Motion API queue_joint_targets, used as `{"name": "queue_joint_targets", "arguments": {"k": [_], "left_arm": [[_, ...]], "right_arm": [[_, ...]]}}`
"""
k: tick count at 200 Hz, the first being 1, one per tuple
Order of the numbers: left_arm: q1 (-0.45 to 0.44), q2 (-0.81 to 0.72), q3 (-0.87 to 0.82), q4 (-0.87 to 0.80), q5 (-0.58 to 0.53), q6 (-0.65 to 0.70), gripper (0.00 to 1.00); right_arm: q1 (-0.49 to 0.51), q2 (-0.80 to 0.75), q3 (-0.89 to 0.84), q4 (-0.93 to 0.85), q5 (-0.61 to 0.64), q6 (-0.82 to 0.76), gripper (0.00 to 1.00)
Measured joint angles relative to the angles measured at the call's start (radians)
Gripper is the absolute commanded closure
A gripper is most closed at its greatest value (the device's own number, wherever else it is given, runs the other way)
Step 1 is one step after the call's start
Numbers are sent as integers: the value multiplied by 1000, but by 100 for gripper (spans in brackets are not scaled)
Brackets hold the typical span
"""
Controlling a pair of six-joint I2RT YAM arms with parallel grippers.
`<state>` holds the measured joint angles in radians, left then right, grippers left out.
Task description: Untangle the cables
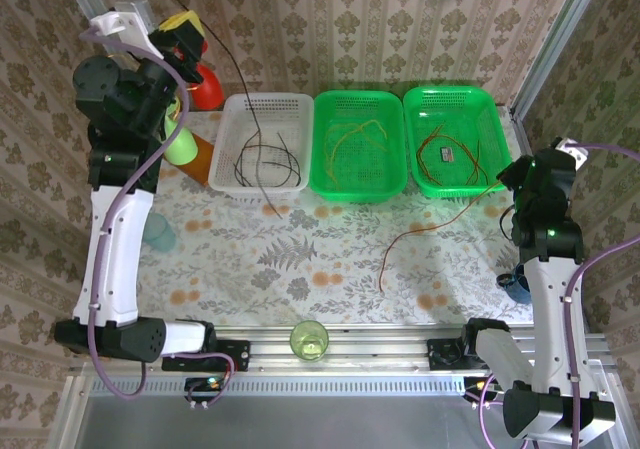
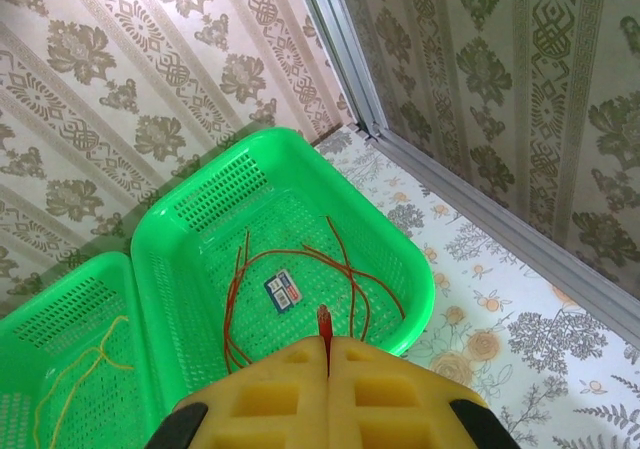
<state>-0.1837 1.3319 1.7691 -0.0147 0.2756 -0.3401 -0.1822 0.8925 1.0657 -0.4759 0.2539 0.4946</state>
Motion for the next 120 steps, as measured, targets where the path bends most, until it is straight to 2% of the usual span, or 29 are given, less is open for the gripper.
{"name": "queue_joint_targets", "arguments": {"k": [68,120], "left_arm": [[0,173,135,3,-29,64,100],[2,278,323,-25,-53,109,100]], "right_arm": [[6,0,18,0,0,0,100],[10,0,26,-3,0,-1,100]]}}
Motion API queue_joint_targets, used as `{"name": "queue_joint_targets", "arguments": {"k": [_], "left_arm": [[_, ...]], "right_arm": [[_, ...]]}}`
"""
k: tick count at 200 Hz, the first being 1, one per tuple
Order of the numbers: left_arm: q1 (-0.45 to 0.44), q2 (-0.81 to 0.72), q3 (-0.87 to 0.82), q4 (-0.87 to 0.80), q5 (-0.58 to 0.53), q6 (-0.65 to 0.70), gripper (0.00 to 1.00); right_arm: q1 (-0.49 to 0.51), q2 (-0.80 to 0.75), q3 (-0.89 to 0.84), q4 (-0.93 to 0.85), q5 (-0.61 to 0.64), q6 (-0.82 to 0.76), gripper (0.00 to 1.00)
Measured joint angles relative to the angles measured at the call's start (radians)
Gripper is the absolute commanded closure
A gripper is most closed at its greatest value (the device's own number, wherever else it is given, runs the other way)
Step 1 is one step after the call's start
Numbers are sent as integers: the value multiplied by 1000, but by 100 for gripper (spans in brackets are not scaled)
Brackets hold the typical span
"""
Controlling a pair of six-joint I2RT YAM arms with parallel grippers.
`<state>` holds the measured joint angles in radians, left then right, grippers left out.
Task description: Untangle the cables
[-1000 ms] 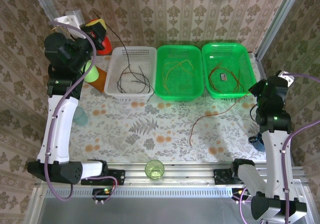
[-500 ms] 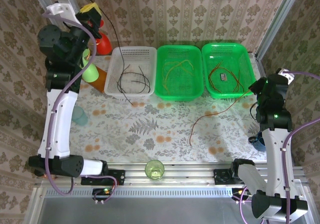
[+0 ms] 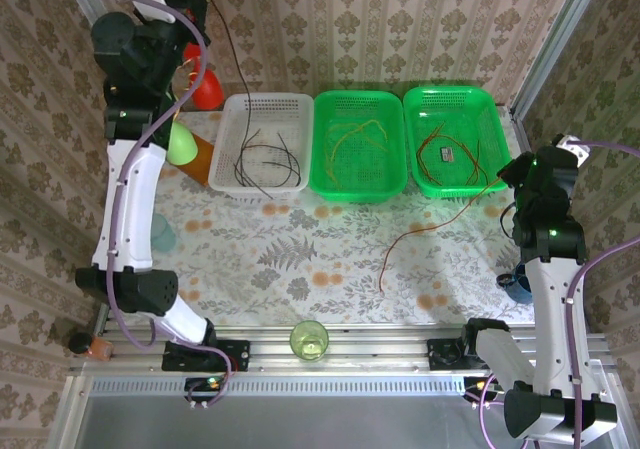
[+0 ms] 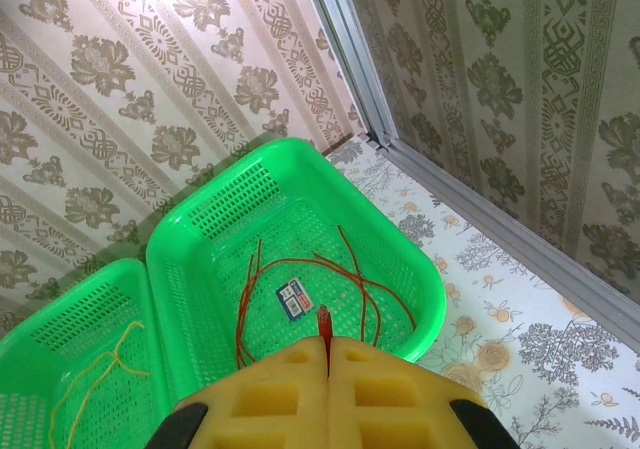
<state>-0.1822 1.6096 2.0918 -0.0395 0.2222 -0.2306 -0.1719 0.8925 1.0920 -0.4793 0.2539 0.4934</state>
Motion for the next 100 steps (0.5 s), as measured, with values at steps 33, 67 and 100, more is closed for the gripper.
{"name": "queue_joint_targets", "arguments": {"k": [33,67,100], "left_arm": [[-10,41,107,-28,1,23,100],[-24,68,147,-51,5,58,100],[-27,108,161,-107,5,98,100]], "right_arm": [[0,0,9,0,0,0,100],[0,0,9,0,0,0,100],[0,0,9,0,0,0,100]]}}
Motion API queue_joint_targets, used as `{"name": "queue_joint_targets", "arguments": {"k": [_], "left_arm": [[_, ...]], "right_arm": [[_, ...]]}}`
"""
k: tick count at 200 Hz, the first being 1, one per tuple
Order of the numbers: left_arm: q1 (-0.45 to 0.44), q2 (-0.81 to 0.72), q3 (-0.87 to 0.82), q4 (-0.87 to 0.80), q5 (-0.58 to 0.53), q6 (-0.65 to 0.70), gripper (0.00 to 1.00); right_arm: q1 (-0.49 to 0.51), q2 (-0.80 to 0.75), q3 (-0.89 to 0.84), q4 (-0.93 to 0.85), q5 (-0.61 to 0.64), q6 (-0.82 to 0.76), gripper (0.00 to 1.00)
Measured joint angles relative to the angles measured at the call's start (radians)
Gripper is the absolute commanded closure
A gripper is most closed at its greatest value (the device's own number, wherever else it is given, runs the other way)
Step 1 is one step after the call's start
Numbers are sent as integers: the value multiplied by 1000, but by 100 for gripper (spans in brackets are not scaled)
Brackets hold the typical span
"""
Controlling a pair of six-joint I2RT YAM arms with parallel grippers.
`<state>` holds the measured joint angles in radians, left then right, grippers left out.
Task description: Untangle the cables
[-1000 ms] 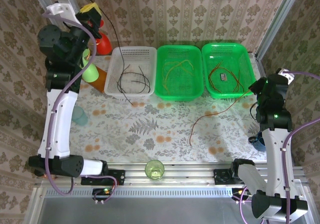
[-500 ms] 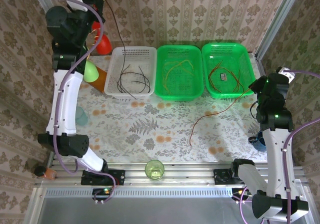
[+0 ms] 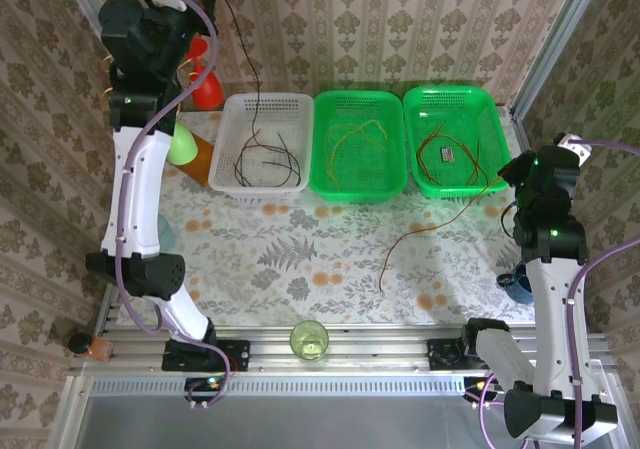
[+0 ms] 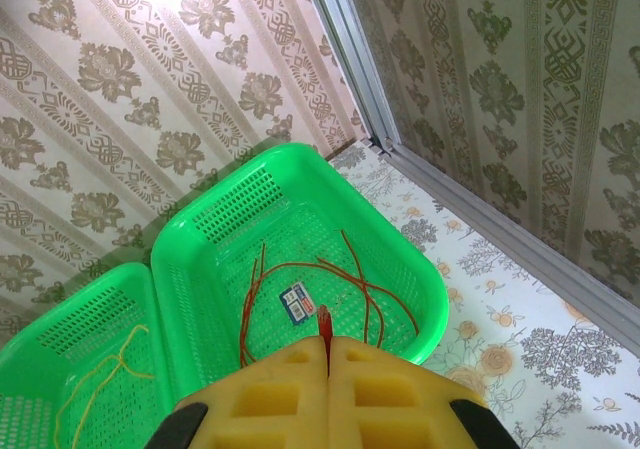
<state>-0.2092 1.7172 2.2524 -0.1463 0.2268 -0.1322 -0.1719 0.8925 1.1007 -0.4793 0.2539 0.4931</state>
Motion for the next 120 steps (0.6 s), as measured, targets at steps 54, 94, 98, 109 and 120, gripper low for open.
{"name": "queue_joint_targets", "arguments": {"k": [54,94,98,109,120], "left_arm": [[-11,23,-111,-56,1,43,100],[-35,43,-317,-143,-9,101,100],[-38,51,-330,-151,-12,104,100],[-43,75,-368,-178,-16,111,100],[-47,103,-391,-207,-19,112,100]], "right_arm": [[0,0,0,0,0,0,100],[0,0,0,0,0,-3,100],[0,0,0,0,0,-4,100],[0,0,0,0,0,-7,100],[0,0,0,0,0,-11,100]]}}
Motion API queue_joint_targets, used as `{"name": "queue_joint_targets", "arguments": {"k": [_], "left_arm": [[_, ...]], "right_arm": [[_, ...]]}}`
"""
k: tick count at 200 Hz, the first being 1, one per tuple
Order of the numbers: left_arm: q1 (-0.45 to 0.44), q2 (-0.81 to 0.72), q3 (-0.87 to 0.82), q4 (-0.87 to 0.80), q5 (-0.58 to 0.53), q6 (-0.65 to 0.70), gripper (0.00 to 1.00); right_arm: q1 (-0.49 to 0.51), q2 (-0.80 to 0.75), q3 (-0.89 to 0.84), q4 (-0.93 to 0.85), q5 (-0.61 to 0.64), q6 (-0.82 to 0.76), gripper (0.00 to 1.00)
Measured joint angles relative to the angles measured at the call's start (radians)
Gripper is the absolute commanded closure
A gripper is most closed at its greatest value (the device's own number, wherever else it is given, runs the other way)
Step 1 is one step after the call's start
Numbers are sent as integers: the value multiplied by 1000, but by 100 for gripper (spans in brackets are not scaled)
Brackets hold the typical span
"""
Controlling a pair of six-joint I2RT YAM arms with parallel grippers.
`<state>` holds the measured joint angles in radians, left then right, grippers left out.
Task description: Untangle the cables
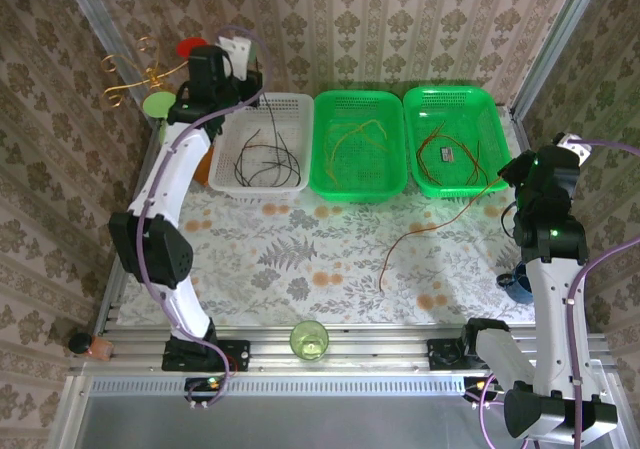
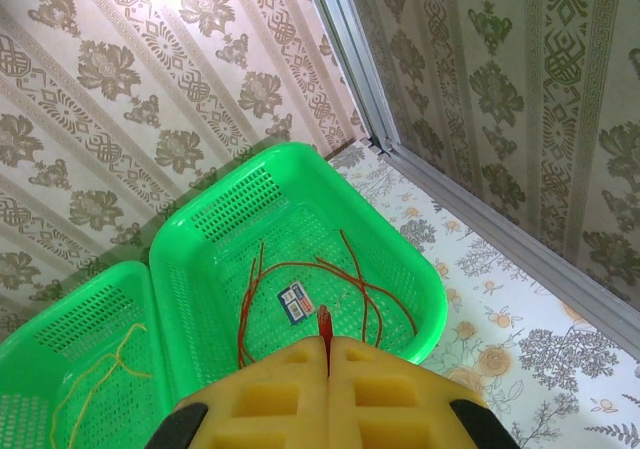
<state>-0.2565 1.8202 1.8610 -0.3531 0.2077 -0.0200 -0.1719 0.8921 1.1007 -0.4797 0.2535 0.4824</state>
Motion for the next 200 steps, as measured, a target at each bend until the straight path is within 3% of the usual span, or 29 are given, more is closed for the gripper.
{"name": "queue_joint_targets", "arguments": {"k": [144,159,185,200], "left_arm": [[-6,349,-15,-264,-39,-86,100],[-6,352,-22,-274,-38,-93,90],[-6,348,-22,-276,-37,-97,55],[-6,337,-22,-276,-37,-108,44]], "right_arm": [[0,-5,18,-21,-1,-11,100],[0,-6,18,-24,-2,-11,100],[1,-6,24,-27,-8,-10,100],[5,-9,34,-26,-8,-7,100]]}}
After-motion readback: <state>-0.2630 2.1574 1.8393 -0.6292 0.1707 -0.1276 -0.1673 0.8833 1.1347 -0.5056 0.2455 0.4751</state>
